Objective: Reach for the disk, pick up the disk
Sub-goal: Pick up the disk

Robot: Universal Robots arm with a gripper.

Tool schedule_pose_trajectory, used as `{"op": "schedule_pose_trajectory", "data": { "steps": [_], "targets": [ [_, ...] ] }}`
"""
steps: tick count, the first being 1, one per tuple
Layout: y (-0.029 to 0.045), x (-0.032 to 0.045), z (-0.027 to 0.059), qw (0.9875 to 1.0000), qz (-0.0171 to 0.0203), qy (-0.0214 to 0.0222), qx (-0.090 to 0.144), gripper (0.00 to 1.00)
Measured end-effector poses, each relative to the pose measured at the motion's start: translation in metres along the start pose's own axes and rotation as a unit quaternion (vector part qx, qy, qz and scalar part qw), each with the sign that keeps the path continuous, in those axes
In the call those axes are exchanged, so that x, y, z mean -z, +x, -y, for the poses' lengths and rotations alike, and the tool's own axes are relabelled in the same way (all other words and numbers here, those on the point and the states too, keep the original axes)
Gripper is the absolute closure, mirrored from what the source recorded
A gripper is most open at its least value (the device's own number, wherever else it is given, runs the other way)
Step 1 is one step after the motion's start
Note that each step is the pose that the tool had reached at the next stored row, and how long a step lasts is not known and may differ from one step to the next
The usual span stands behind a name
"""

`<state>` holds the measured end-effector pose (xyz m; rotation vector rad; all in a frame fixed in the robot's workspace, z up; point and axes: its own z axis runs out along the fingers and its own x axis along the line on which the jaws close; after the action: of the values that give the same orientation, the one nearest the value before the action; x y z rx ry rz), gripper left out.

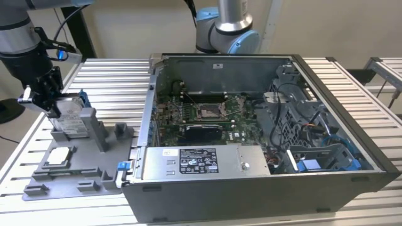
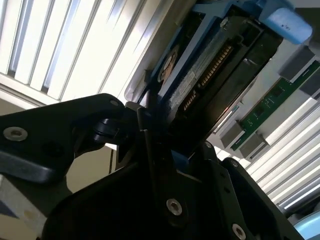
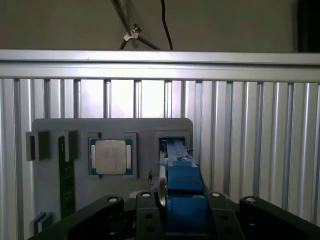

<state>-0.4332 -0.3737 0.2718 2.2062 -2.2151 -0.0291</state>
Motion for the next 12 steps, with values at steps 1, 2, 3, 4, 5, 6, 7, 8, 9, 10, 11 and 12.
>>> {"op": "schedule_pose_trajectory", "data": {
  "steps": [1, 2, 3, 4, 5, 6, 7, 8, 9, 10, 11, 12],
  "targets": [
    [0.0, 0.0, 0.0, 1.0, 0.0, 0.0, 0.0, 1.0],
    [0.0, -0.0001, 0.0, 1.0, 0.0, 0.0, 0.0, 1.0],
    [0.0, -0.0001, 0.0, 1.0, 0.0, 0.0, 0.0, 1.0],
    [0.0, -0.0001, 0.0, 1.0, 0.0, 0.0, 0.0, 1.0],
    [0.0, -0.0002, 0.0, 1.0, 0.0, 0.0, 0.0, 1.0],
    [0.0, -0.0002, 0.0, 1.0, 0.0, 0.0, 0.0, 1.0],
    [0.0, -0.0002, 0.0, 1.0, 0.0, 0.0, 0.0, 1.0],
    [0.0, -0.0006, 0.0, 1.0, 0.0, 0.0, 0.0, 1.0],
    [0.0, -0.001, 0.0, 1.0, 0.0, 0.0, 0.0, 1.0],
    [0.0, -0.001, 0.0, 1.0, 0.0, 0.0, 0.0, 1.0],
    [0.0, -0.001, 0.0, 1.0, 0.0, 0.0, 0.0, 1.0],
    [0.0, -0.001, 0.0, 1.0, 0.0, 0.0, 0.0, 1.0]
  ]
}}
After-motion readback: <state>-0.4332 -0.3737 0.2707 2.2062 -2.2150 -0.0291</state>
